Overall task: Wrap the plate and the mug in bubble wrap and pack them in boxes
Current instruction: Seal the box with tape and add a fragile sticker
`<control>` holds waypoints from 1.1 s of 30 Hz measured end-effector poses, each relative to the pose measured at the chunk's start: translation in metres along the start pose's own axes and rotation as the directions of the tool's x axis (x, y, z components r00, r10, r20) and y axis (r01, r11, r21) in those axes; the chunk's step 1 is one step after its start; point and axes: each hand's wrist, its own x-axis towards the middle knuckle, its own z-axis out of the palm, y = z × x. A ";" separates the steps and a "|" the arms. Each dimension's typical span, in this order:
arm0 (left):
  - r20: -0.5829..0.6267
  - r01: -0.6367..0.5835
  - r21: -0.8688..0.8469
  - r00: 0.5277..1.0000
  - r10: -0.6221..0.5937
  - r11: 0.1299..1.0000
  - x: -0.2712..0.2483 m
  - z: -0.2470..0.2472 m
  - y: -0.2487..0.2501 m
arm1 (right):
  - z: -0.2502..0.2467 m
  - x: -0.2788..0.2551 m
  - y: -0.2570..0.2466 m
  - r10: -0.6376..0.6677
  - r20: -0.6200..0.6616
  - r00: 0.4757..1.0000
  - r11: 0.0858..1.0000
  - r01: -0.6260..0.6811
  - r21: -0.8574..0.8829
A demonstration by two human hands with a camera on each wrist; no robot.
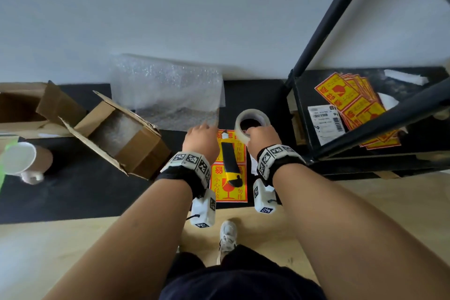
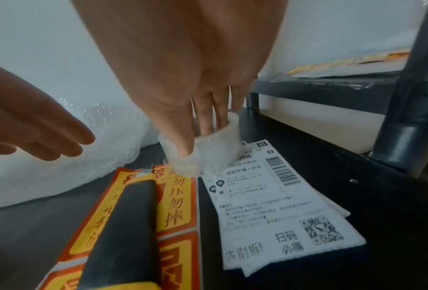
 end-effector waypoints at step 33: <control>-0.146 -0.035 -0.642 0.986 -0.077 0.766 -0.038 -0.090 -0.016 | -0.080 -0.036 -0.073 0.077 -0.016 0.997 0.517 -0.026 0.856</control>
